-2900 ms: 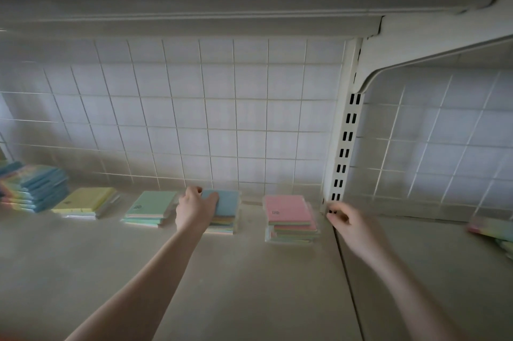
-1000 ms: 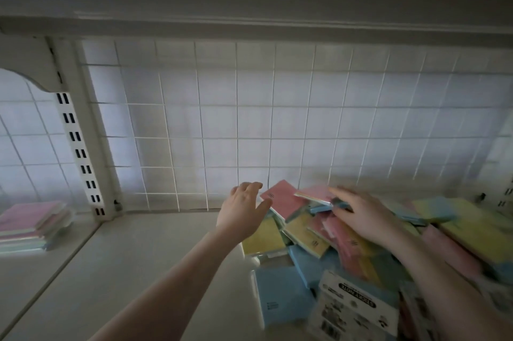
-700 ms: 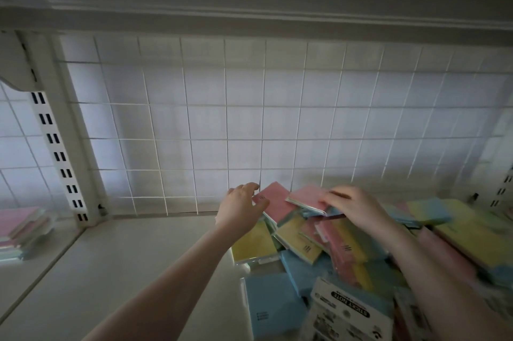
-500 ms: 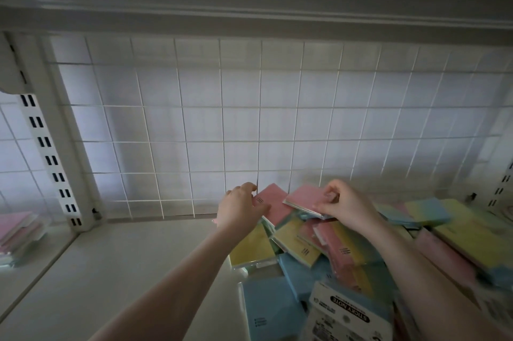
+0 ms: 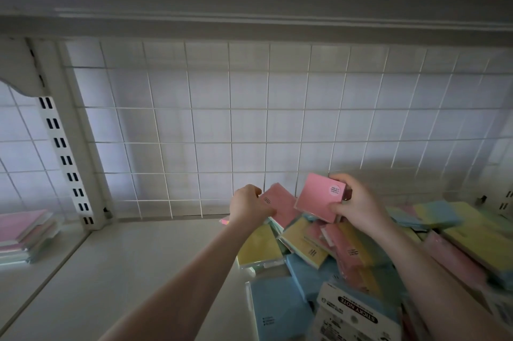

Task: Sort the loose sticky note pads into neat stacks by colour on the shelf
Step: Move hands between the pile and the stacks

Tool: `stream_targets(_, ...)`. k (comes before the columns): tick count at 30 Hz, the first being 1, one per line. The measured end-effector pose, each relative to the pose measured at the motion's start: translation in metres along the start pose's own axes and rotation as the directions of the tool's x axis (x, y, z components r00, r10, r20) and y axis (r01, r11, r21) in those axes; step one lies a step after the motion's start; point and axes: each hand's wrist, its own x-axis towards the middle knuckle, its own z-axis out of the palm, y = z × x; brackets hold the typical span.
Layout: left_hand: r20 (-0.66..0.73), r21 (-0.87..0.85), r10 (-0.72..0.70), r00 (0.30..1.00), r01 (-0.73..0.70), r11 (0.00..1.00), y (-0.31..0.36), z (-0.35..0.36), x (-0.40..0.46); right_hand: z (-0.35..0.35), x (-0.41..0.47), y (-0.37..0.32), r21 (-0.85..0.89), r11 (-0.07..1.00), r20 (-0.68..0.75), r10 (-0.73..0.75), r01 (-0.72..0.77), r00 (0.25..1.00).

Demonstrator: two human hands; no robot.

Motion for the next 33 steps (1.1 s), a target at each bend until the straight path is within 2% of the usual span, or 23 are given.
stream_targets(2,0.033,0.045,-0.014,0.999,0.013,0.999,0.001,-0.002,0.0,-0.002,-0.001,0.002,0.021,1.0,-0.027,0.0,0.001,1.0)
stream_targets(5,0.066,0.016,-0.029,0.997,0.028,0.999,0.002,-0.005,-0.002,-0.004,-0.002,0.001,0.038,0.999,-0.043,-0.006,0.007,0.999)
stream_targets(12,0.057,-0.306,-0.015,0.998,0.032,0.952,0.005,-0.002,-0.016,-0.007,-0.009,0.002,0.133,0.991,-0.055,-0.006,0.013,0.998)
stream_targets(19,-0.063,-0.472,-0.005,0.998,-0.025,0.881,-0.004,-0.033,-0.028,-0.006,-0.012,-0.003,0.196,0.98,-0.081,-0.007,0.023,0.997)
stream_targets(30,-0.242,-0.441,-0.004,0.97,-0.107,0.891,-0.065,-0.119,-0.067,0.034,-0.019,-0.069,0.402,0.911,0.01,-0.106,0.093,0.994)
stream_targets(33,-0.33,-0.449,-0.038,0.943,-0.121,0.885,-0.091,-0.153,-0.082,0.052,-0.023,-0.094,0.411,0.905,0.043,-0.143,0.113,0.989)
